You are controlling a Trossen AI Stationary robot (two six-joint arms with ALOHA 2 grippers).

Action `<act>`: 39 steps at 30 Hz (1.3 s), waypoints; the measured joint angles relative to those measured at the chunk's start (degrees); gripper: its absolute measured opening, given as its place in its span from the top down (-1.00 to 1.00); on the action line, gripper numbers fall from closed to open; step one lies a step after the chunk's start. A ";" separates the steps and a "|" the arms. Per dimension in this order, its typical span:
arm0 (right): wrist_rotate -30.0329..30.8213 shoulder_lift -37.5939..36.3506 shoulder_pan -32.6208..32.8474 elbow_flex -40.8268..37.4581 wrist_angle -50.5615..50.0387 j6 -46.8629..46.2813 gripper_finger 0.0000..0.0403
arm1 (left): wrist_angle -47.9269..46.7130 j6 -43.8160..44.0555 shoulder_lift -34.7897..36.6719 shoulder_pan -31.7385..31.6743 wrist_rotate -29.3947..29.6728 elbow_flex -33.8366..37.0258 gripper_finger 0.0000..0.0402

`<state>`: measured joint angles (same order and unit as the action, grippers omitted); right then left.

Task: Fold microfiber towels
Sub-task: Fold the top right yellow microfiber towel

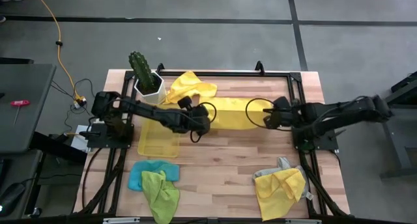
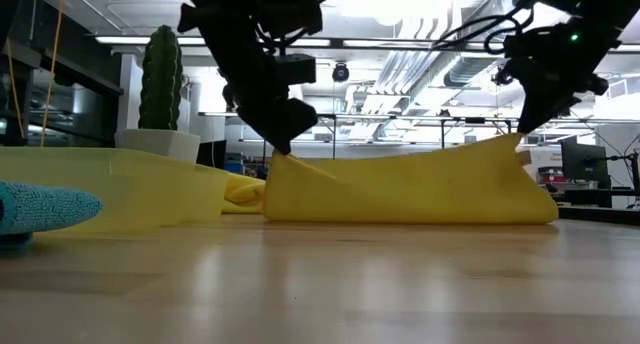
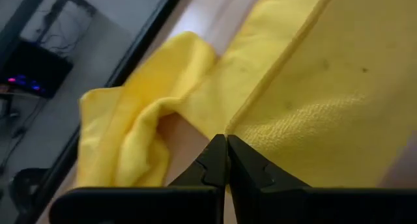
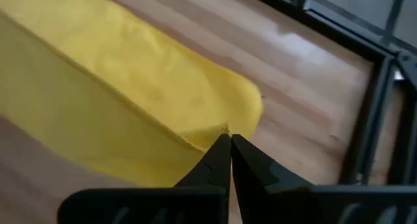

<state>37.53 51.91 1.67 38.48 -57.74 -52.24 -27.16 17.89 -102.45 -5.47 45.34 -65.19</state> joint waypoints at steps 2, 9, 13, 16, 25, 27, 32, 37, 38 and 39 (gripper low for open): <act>0.00 0.32 -1.96 0.00 0.22 1.39 1.00 | 0.00 0.32 0.00 -0.92 0.15 0.00 1.00; -1.72 2.38 -7.45 0.00 1.66 5.11 1.00 | 0.44 0.54 0.00 -3.56 0.33 0.00 1.00; -2.68 4.96 -10.08 -0.02 3.17 7.66 1.00 | 2.04 0.52 -1.53 -4.85 0.54 -0.04 1.00; -2.67 7.08 -11.69 -0.03 4.63 8.68 1.00 | 4.73 -0.75 -4.63 -5.52 0.70 -0.07 1.00; -1.74 12.33 -16.19 -0.07 7.08 11.87 1.00 | 13.63 -6.64 -9.99 -6.86 3.39 0.02 1.00; -1.65 13.35 -17.31 -0.07 7.15 12.30 1.00 | 15.46 -7.08 -9.95 -7.26 3.74 -0.02 1.00; -0.69 14.86 -18.73 -0.07 8.03 13.30 1.00 | 15.67 -7.05 -9.94 -8.94 3.72 0.00 1.00; -0.65 14.96 -19.41 -0.07 8.89 13.31 1.00 | 18.24 -7.19 -9.94 -11.43 -2.06 0.00 0.99; -0.65 14.96 -19.41 -0.07 8.99 13.31 1.00 | 18.72 -7.51 -9.94 -11.90 -3.38 0.00 0.99; -0.65 14.96 -19.41 -0.07 9.15 13.31 1.00 | 19.03 -7.88 -9.94 -12.33 -4.21 0.00 0.98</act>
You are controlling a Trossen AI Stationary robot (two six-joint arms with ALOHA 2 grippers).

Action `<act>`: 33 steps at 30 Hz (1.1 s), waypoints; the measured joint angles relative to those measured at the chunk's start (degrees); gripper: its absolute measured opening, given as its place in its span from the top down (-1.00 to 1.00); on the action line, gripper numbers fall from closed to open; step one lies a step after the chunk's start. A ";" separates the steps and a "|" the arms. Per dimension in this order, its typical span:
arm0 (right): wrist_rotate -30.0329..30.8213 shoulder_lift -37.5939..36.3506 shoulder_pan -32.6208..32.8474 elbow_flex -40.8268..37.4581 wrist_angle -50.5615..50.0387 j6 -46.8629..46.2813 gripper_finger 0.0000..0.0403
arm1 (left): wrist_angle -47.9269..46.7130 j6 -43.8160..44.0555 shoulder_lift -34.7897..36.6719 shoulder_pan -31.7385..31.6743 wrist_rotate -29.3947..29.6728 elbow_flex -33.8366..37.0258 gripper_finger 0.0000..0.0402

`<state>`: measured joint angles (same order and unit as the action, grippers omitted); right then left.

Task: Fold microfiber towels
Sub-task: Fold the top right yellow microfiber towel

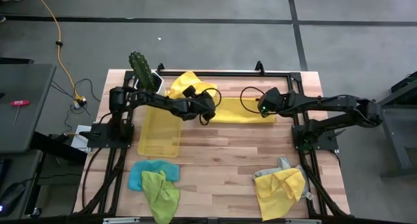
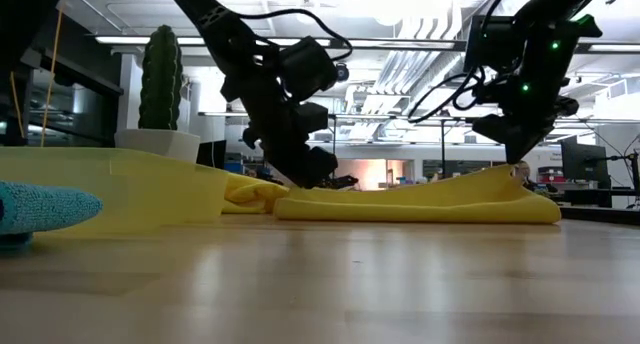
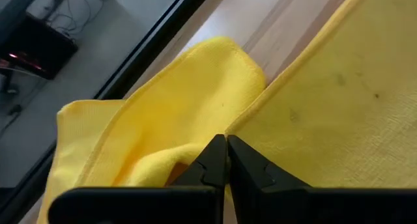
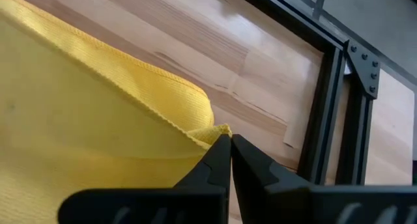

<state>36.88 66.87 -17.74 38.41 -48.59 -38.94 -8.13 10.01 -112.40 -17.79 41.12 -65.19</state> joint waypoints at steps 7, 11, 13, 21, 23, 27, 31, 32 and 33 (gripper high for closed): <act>0.00 0.00 0.02 0.00 0.05 0.42 1.00 | 0.52 -1.33 0.00 -1.06 -1.23 0.00 0.98; 0.69 0.00 0.02 0.00 0.09 0.33 0.99 | 1.11 -3.63 0.00 -1.06 -1.20 0.00 0.98; 1.34 0.00 0.02 0.00 0.21 -0.43 0.96 | 1.53 -3.79 0.00 -1.06 -1.02 0.00 0.98; 4.07 0.00 0.02 0.00 0.32 -1.39 0.53 | 1.80 -5.29 0.00 -1.06 -0.55 0.00 0.97; 6.00 -0.02 0.02 0.00 0.89 -1.50 0.39 | 1.82 -5.33 0.00 -1.06 0.46 0.00 0.97; 7.17 -0.02 0.02 0.00 2.97 -0.53 0.17 | 2.01 -6.64 0.00 -1.06 2.47 0.00 0.93; 7.15 -0.02 0.04 0.00 4.48 0.41 0.06 | 2.02 -6.81 0.02 -1.06 2.84 0.00 0.78; 7.17 -0.02 0.02 0.00 4.62 0.42 0.06 | 2.02 -6.81 0.02 -1.06 2.84 0.00 0.74; 7.17 -0.02 0.02 0.00 4.80 0.42 0.06 | 2.02 -6.81 0.02 -1.06 2.86 0.00 0.69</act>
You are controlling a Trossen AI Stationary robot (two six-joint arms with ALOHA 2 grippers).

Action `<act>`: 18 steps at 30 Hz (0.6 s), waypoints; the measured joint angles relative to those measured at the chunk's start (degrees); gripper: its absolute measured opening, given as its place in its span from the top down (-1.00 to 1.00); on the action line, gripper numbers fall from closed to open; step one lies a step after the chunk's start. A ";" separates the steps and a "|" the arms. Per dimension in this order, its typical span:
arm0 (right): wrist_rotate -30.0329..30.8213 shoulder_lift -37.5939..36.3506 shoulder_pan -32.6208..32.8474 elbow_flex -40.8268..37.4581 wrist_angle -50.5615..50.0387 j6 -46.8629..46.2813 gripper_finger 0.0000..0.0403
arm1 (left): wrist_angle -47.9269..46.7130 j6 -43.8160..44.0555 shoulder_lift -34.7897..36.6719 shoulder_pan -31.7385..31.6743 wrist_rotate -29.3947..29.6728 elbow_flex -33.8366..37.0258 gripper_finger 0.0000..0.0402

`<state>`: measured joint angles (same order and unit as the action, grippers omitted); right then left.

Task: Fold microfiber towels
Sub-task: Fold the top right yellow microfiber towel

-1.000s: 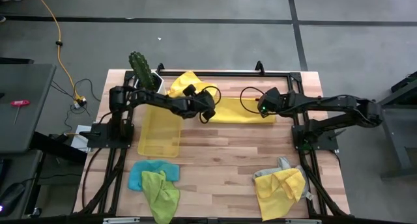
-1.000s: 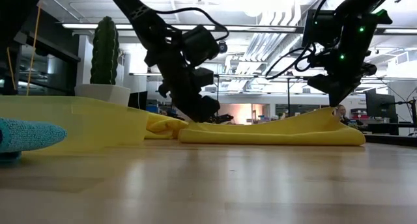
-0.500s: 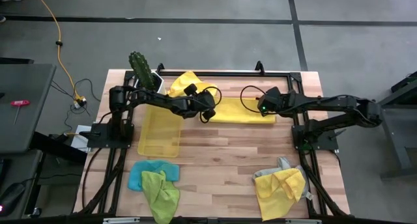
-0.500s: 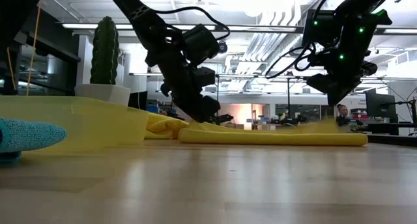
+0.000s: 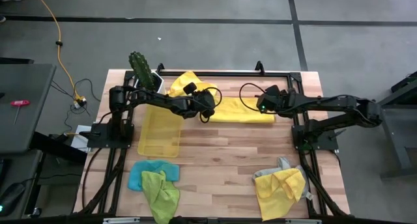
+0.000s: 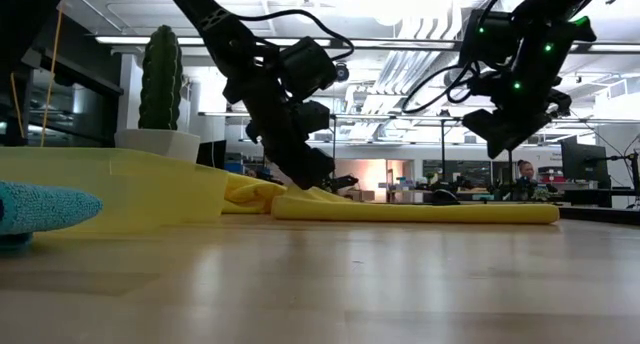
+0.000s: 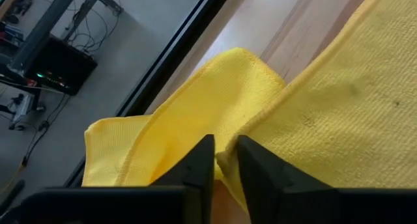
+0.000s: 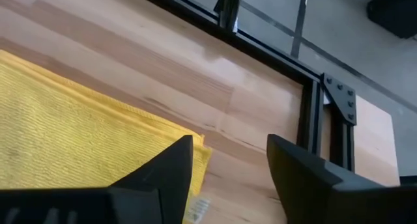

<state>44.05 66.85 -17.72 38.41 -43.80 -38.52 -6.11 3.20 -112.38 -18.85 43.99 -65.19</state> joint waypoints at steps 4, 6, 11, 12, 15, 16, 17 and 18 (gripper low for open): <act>-0.02 0.00 0.02 0.00 0.77 0.00 0.06 | 0.02 -0.56 0.00 0.00 0.62 0.00 0.47; 0.00 0.00 0.00 0.00 0.95 0.01 0.06 | 0.07 -1.53 0.00 0.00 1.66 0.00 0.36; 0.02 -0.22 0.00 0.00 1.27 0.02 0.06 | -0.03 -4.01 1.74 0.49 2.39 0.00 0.12; 0.22 -0.39 0.02 0.00 1.27 0.04 0.06 | -0.38 -4.34 2.49 0.71 1.49 0.00 0.09; 0.69 -0.93 0.00 0.00 1.28 0.73 0.06 | -1.96 -5.32 5.26 1.79 -5.55 0.00 0.01; 0.70 -1.04 0.00 0.00 1.24 1.08 0.06 | -2.55 -6.11 6.25 2.06 -9.98 0.00 0.00; 0.69 -1.07 0.01 0.00 1.32 1.32 0.06 | -3.49 -6.81 7.24 2.22 -14.89 0.00 -0.01; 0.57 -1.05 0.02 0.00 1.22 1.45 0.06 | -3.76 -7.52 7.96 2.51 -20.10 0.00 -0.01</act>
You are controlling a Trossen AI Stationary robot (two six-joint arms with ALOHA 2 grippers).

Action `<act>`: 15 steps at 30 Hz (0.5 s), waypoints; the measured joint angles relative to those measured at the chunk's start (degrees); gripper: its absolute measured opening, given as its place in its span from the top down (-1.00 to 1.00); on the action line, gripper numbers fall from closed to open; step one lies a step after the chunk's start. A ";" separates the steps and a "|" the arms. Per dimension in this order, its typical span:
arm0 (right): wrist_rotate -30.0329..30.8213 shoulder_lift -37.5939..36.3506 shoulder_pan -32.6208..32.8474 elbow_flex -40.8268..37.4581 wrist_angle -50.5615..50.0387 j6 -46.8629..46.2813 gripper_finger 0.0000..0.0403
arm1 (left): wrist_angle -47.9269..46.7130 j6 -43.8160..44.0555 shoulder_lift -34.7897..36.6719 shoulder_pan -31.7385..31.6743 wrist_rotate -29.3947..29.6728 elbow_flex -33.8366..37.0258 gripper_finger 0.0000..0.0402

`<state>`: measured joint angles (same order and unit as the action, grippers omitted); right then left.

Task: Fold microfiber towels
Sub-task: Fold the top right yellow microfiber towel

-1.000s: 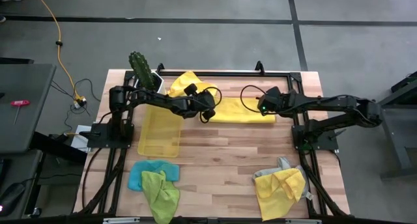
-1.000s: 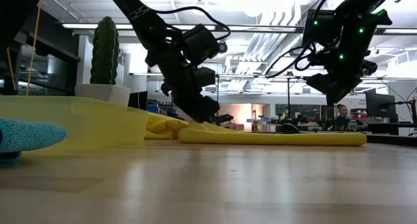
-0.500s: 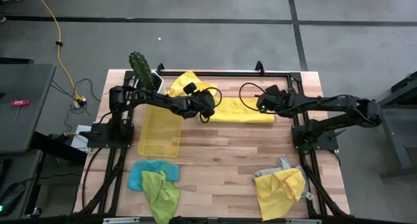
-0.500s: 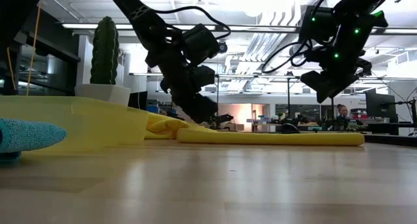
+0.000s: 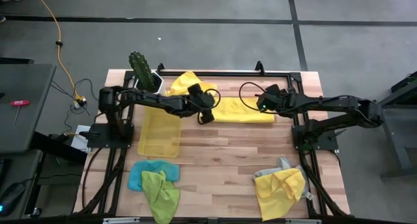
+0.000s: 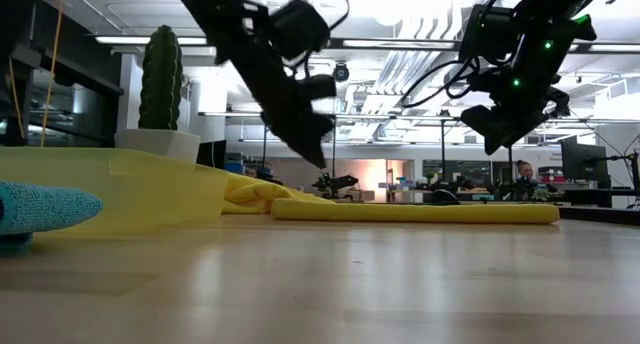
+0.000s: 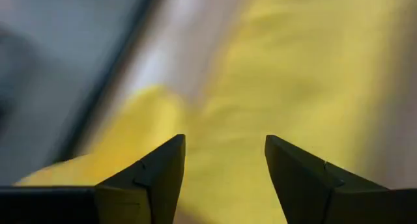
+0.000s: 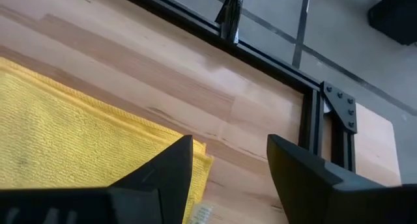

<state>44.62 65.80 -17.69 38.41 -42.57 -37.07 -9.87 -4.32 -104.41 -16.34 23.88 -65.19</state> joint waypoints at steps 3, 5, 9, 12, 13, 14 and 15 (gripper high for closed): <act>-1.76 0.00 0.00 0.00 -0.40 0.29 0.06 | 0.46 -2.72 0.60 0.68 -16.12 -0.02 -0.01; -3.74 0.00 0.00 0.00 -0.45 1.55 0.06 | 0.20 -5.47 0.60 1.16 -24.22 0.00 0.01; -7.40 0.00 0.02 0.00 -0.15 5.27 0.06 | -0.77 -8.31 -0.37 2.25 -27.96 0.01 0.06; -9.27 0.00 0.02 0.00 -0.47 6.51 0.06 | -2.25 -9.05 -0.30 2.35 -22.23 -0.04 0.09; -9.62 0.00 0.10 0.00 -0.44 6.50 0.06 | -3.34 -9.29 -0.29 2.21 -19.84 -0.04 0.11; -9.75 0.00 0.20 0.00 -0.43 6.31 0.06 | -4.89 -9.42 -0.21 2.04 -17.67 -0.03 0.12; -9.74 0.00 0.30 0.00 -0.42 6.10 0.06 | -6.60 -9.70 -0.07 1.80 -15.96 0.00 0.13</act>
<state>34.88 65.80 -17.39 38.41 -42.99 -30.97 -16.47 -14.02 -104.49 -14.54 7.92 -65.19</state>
